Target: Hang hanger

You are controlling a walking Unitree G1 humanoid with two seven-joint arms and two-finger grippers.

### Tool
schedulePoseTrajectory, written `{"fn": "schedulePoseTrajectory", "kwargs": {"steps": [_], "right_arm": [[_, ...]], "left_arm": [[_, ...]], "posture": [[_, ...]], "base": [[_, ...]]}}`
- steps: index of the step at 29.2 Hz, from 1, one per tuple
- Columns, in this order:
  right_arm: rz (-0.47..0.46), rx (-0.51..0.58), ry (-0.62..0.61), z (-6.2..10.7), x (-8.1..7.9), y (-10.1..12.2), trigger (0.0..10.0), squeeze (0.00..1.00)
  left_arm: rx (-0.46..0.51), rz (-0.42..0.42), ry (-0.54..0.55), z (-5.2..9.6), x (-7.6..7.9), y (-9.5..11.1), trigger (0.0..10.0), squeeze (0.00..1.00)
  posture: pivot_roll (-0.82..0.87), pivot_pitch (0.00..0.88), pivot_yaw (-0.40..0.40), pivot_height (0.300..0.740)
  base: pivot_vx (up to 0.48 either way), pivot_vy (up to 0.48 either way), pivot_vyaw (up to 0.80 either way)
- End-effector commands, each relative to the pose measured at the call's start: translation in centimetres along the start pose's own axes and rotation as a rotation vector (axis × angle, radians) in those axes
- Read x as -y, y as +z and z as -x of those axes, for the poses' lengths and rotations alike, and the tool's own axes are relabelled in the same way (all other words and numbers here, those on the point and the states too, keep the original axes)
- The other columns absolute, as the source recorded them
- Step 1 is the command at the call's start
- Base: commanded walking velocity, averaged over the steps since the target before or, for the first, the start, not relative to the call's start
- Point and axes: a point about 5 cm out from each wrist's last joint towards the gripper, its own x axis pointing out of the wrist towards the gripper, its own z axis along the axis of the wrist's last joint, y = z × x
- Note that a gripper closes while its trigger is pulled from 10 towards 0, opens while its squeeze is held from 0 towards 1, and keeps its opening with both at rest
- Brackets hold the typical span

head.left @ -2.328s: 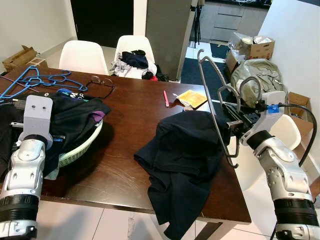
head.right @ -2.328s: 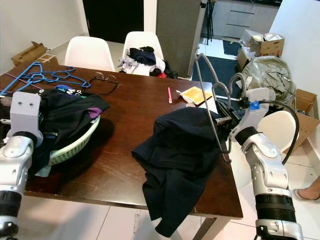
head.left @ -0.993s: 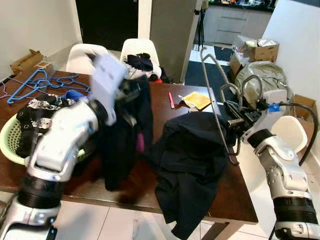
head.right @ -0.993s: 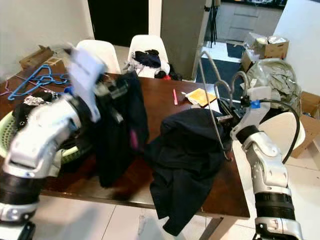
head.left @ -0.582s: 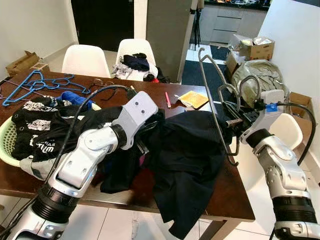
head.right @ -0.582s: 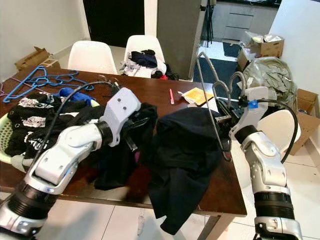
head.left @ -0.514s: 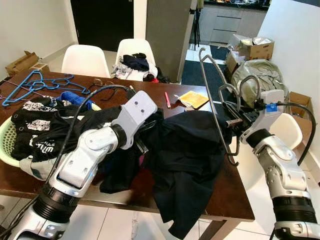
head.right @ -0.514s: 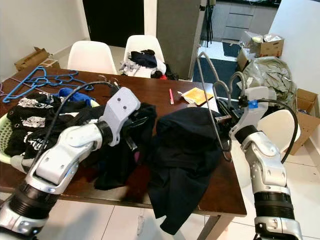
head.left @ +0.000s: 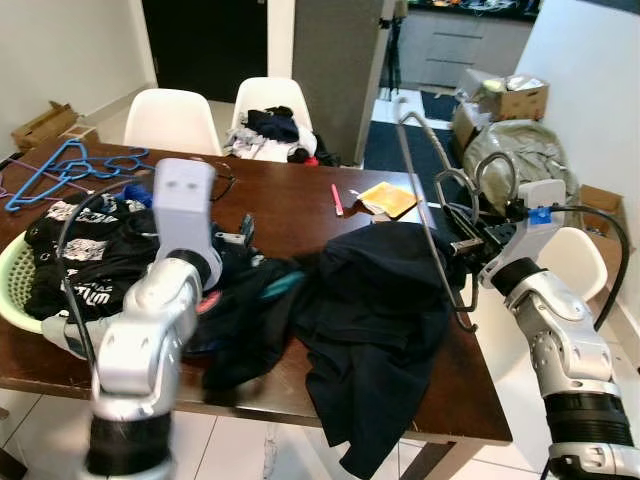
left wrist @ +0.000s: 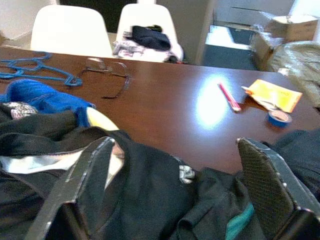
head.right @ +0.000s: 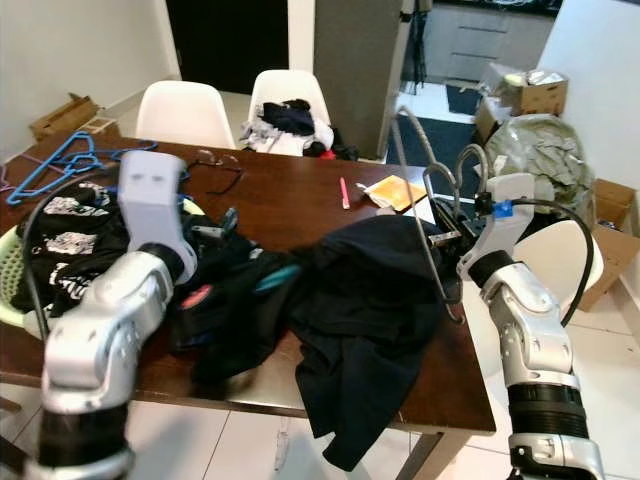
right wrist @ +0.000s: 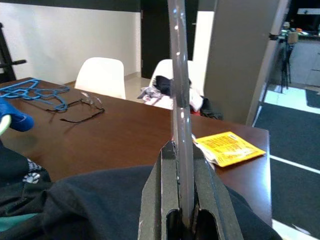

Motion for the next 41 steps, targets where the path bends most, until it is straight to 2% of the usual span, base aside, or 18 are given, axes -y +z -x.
{"fn": "schedulePoseTrajectory", "kwargs": {"steps": [1,2,3,4,6,10,13,14,15,19,22,25,26,28,29,31,37,41], "right_arm": [[-0.006,0.002,-0.014,0.2,0.4,-0.1,10.0,0.00],[-0.009,0.001,-0.011,0.1,0.3,-0.2,10.0,0.00],[-0.009,0.001,-0.011,0.1,0.3,-0.2,10.0,0.00],[-0.012,0.000,-0.008,0.0,0.2,-0.3,10.0,0.00],[-0.016,-0.001,-0.002,-0.2,0.0,-0.4,10.0,0.00],[-0.017,-0.001,0.001,-0.2,-0.2,-0.5,10.0,0.00],[-0.016,-0.002,-0.001,-0.1,-0.2,-0.6,10.0,0.00],[-0.016,-0.002,-0.001,-0.1,-0.2,-0.6,10.0,0.00],[-0.017,0.000,-0.006,0.0,-0.1,-0.5,10.0,0.00],[-0.018,0.001,-0.010,0.1,0.0,-0.5,10.0,0.00],[-0.013,0.002,-0.021,0.3,0.3,-0.4,10.0,0.00],[-0.013,0.002,-0.021,0.3,0.3,-0.4,10.0,0.00],[-0.009,0.002,-0.024,0.4,0.3,-0.4,10.0,0.00],[-0.009,0.002,-0.024,0.4,0.3,-0.4,10.0,0.00],[-0.008,0.003,-0.025,0.4,0.4,-0.3,10.0,0.00],[-0.006,0.004,-0.025,0.4,0.4,-0.3,10.0,0.00],[-0.003,0.005,-0.024,0.4,0.4,-0.2,10.0,0.00],[0.002,0.004,-0.024,0.5,0.5,-0.1,10.0,0.00]], "left_arm": [[-0.017,0.062,0.046,1.0,-0.1,-0.1,10.0,1.00],[-0.059,0.090,0.088,2.3,0.2,-0.7,10.0,0.08],[-0.059,0.090,0.088,2.3,0.2,-0.7,10.0,0.08],[-0.091,0.090,0.111,3.0,0.3,-1.1,10.0,0.00],[-0.169,0.108,0.137,3.9,0.5,-2.6,10.0,0.00],[-0.198,0.124,0.157,4.1,0.4,-3.2,10.0,0.00],[-0.255,0.175,0.245,4.0,-0.9,-4.5,10.0,0.00],[-0.255,0.175,0.245,4.0,-0.9,-4.5,10.0,0.00],[-0.262,0.192,0.287,3.8,-1.6,-4.7,10.0,0.00],[-0.267,0.204,0.314,3.7,-2.0,-4.7,10.0,0.00],[-0.275,0.210,0.347,3.4,-3.1,-4.8,10.0,0.00],[-0.275,0.210,0.347,3.4,-3.1,-4.8,10.0,0.00],[-0.265,0.214,0.372,3.1,-4.0,-4.7,10.0,0.00],[-0.265,0.214,0.372,3.1,-4.0,-4.7,10.0,0.00],[-0.260,0.224,0.386,2.7,-4.7,-4.7,10.0,0.00],[-0.258,0.239,0.381,2.4,-5.0,-4.7,10.0,0.00],[-0.249,0.249,0.368,2.0,-5.0,-4.5,10.0,0.00],[-0.250,0.237,0.238,1.5,-2.8,-4.2,10.0,0.00]], "posture": [[0.09,0.065,-0.042,0.740],[0.10,0.071,-0.044,0.740],[0.10,0.071,-0.044,0.740],[0.10,0.071,-0.045,0.740],[0.12,0.068,-0.044,0.740],[0.12,0.068,-0.044,0.740],[0.11,0.064,-0.038,0.740],[0.11,0.064,-0.038,0.740],[0.11,0.063,-0.034,0.740],[0.11,0.063,-0.034,0.740],[0.10,0.063,-0.027,0.740],[0.10,0.063,-0.027,0.740],[0.09,0.062,-0.029,0.740],[0.09,0.062,-0.029,0.740],[0.08,0.061,-0.031,0.740],[0.08,0.061,-0.032,0.740],[0.08,0.061,-0.033,0.740],[0.07,0.067,-0.036,0.740]], "base": [[0.000,0.000,0.00],[0.000,0.000,0.00],[0.000,0.000,0.00],[0.000,0.000,0.00],[0.000,0.000,0.00],[0.000,0.000,0.00],[0.000,0.000,0.00],[0.000,0.000,0.00],[0.000,0.000,0.00],[0.000,0.000,0.00],[0.000,0.000,0.00],[0.000,0.000,0.00],[0.000,0.000,0.00],[0.000,0.000,0.00],[0.000,0.000,0.00],[0.000,0.000,0.00],[0.000,0.000,0.00],[0.000,0.000,0.00]]}}
